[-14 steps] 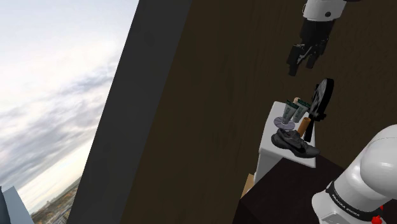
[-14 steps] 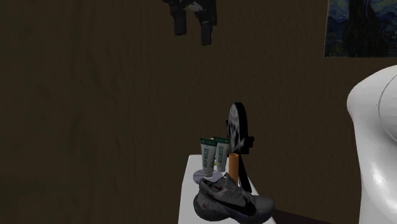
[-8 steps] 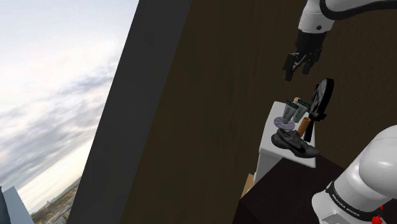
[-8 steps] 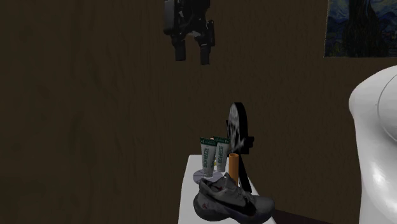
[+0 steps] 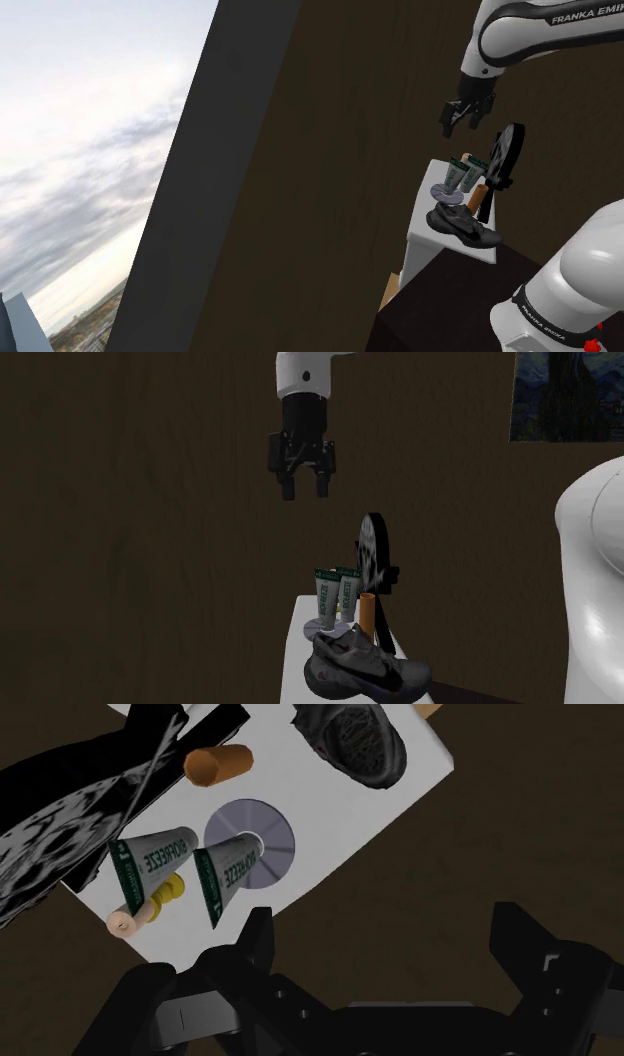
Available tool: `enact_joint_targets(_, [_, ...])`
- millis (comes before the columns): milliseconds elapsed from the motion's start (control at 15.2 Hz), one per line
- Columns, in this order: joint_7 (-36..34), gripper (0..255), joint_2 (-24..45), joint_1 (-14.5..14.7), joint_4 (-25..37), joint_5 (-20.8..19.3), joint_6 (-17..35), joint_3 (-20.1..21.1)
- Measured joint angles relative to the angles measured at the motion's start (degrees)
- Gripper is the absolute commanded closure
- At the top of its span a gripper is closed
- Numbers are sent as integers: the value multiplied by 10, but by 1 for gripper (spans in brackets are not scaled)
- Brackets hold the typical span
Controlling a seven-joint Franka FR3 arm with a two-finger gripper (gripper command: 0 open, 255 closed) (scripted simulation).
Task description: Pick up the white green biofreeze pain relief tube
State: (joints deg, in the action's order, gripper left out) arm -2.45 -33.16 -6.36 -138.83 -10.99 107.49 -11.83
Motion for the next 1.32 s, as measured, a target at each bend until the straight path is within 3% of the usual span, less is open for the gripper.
enact_joint_targets(660, [40,0,162,-30,6,-1,168,-87])
enact_joint_targets(1122, [96,0,308,-44,55,58,266,-139])
enact_joint_targets(1320, [110,0,335,-48,55,73,292,-144])
